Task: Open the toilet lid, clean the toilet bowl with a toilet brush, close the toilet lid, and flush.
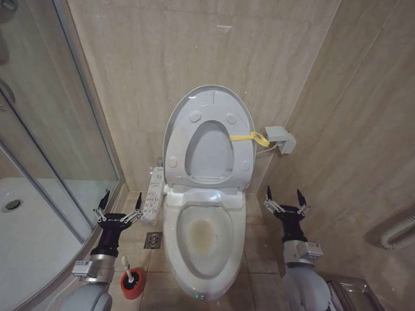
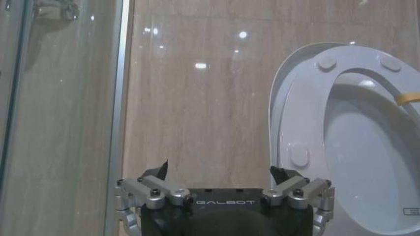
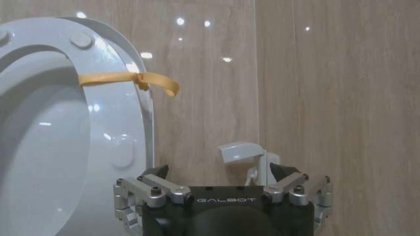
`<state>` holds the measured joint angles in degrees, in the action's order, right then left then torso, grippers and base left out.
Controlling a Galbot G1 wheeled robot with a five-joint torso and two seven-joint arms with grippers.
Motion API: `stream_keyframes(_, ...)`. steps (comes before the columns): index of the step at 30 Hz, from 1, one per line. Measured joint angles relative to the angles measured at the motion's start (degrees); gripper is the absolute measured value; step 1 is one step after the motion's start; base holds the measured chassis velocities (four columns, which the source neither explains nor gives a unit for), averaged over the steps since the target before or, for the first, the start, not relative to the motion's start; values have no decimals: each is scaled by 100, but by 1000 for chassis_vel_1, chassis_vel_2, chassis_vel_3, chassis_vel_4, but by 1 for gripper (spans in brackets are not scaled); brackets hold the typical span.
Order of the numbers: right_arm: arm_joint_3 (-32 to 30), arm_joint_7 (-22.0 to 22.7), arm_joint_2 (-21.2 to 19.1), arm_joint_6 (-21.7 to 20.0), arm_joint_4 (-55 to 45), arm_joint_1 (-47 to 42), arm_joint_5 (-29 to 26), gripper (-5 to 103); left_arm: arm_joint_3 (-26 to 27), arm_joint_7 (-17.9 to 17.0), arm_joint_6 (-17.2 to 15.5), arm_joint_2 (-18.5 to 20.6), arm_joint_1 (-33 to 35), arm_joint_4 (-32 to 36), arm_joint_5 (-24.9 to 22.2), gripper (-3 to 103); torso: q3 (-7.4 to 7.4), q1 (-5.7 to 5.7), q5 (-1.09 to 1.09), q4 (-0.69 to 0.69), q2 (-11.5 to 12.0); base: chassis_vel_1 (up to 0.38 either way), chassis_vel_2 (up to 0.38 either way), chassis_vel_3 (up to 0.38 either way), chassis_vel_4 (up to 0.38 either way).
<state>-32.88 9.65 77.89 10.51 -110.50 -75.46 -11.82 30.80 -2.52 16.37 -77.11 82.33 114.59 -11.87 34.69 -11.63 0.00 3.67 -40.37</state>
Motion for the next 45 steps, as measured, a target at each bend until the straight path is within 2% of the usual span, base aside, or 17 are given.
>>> stream_keyframes(11, -52, -49, -65, 241, 285, 164, -50, 100, 0, 0, 0, 0, 0, 0, 0, 100, 0, 0, 0, 0, 0, -22, 23, 21, -27)
stream_keyframes(18, -84, 112, -111, 238, 598, 515, 170, 100, 0, 0, 0, 0, -1, 0, 0, 100, 1, -2, 0, 0, 0, -29, 42, 27, -24)
stream_keyframes(25, 45, 501, -297, -67, 1226, 1617, 270, 100, -1, 0, 0, 0, 1, 0, 0, 100, 0, 0, 0, -1, 0, 0, 0, 0, 0)
stream_keyframes(33, 272, 657, -459, -448, 1844, 2576, 218, 100, -1, 0, 0, 0, 0, 0, 0, 100, 1, 0, 0, 0, 1, 0, 0, 0, 0)
stream_keyframes(37, 382, 688, -489, -499, 2096, 3117, 189, 100, 0, 0, 0, 0, 0, 0, 0, 100, 1, -1, 0, -3, 1, 0, 0, 0, 0)
stream_keyframes(45, 660, 646, -536, -561, 2559, 3877, 170, 100, 0, 0, 0, 0, 0, 0, 0, 100, 0, 0, -1, 0, 0, 0, 0, 0, 0)
